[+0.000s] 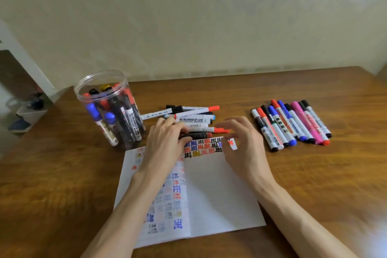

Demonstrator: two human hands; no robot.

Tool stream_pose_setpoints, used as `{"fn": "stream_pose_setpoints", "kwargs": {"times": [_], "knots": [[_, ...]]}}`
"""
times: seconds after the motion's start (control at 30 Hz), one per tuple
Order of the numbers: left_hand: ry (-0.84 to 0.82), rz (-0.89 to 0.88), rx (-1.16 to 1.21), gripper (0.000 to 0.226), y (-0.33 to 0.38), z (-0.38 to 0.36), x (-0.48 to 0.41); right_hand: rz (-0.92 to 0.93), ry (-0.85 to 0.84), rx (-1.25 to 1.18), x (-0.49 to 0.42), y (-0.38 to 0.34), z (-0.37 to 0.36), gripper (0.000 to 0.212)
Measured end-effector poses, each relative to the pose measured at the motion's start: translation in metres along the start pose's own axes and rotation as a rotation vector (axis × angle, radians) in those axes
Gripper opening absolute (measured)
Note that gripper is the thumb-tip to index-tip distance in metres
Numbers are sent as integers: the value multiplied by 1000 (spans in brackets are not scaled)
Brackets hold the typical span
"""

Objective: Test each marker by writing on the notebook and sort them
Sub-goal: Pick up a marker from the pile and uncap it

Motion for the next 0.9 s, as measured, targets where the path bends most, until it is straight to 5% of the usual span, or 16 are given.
{"fn": "stream_pose_setpoints", "kwargs": {"times": [0.3, 0.47, 0.63, 0.77, 0.9], "knots": [[3, -52, 188, 19, -1, -3, 3, -219, -30, 12, -3, 12, 0, 16], [174, -168, 293, 20, 2, 5, 3, -287, -60, -172, -3, 6, 1, 21], [103, -282, 436, 30, 20, 11, 10, -446, -87, -530, -3, -5, 2, 14], [89, -193, 483, 44, 20, 18, 12, -636, 42, -596, -9, 4, 12, 32], [77, -203, 480, 42, 26, 18, 14, -628, -38, -657, -2, 1, 6, 35]]}}
Point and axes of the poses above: each hand's wrist, its own x-axis away from the middle knuckle, its own z-axis out of the back of the hand, y = z × x, the point moved 2 cm from there along -x, towards the middle knuckle, and after that the axes turned 10 degrees about y, right-handed, at the moved point
